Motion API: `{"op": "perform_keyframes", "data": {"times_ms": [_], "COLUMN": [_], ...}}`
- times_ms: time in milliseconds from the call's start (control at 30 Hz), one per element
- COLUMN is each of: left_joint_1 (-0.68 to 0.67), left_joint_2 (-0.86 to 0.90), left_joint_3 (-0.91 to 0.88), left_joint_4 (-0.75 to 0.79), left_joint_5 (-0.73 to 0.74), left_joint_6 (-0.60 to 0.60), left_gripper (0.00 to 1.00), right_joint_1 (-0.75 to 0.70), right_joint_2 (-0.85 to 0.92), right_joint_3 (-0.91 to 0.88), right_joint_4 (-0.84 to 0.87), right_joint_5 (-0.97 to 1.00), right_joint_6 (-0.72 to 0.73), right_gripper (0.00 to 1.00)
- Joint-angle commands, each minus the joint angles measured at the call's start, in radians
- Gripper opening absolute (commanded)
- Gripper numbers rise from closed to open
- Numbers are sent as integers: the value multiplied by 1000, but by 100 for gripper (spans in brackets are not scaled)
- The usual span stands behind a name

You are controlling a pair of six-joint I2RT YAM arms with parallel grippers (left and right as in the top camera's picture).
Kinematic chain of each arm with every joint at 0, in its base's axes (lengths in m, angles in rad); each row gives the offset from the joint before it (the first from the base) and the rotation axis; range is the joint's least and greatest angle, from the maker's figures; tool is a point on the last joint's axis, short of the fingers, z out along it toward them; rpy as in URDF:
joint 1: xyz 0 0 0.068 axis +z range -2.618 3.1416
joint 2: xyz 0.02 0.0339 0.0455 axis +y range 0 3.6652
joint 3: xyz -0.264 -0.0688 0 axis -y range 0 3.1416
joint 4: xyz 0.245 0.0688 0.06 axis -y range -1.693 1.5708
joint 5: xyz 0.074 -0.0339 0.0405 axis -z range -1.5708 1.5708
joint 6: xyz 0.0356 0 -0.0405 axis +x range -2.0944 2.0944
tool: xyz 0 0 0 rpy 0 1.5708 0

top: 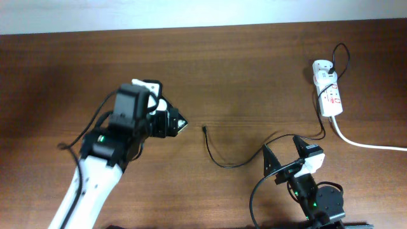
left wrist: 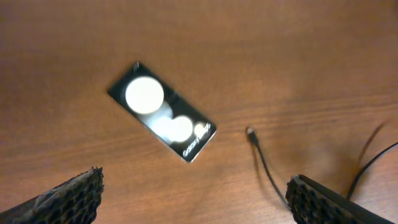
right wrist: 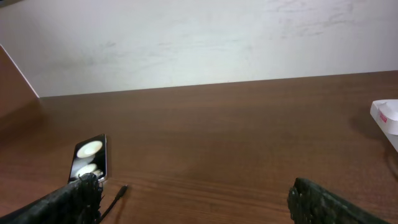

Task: Plug charger to phone and switch on socket
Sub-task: 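Move the left gripper forward over the black phone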

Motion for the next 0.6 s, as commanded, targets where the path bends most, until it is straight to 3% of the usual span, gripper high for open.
{"op": "perform_keyframes", "data": {"times_ms": [0, 167, 533, 567], "left_joint_1": [4, 4, 4, 4], "left_joint_2": [115, 200, 209, 209], "left_joint_3": [39, 39, 39, 39], "left_joint_4": [-2, -2, 13, 21], "left_joint_5": [61, 83, 135, 122], "left_joint_6": [13, 12, 11, -47], "left_gripper": [99, 99, 99, 99], "right_joint_1": [5, 5, 5, 5], "right_joint_2": [-6, -6, -6, -6], "right_joint_3": [-5, -5, -5, -5], "right_joint_4": [-5, -5, -5, -5], "right_joint_5": [2, 2, 2, 2], "right_joint_6": [8, 8, 8, 8], "right_gripper": [99, 99, 99, 99]}}
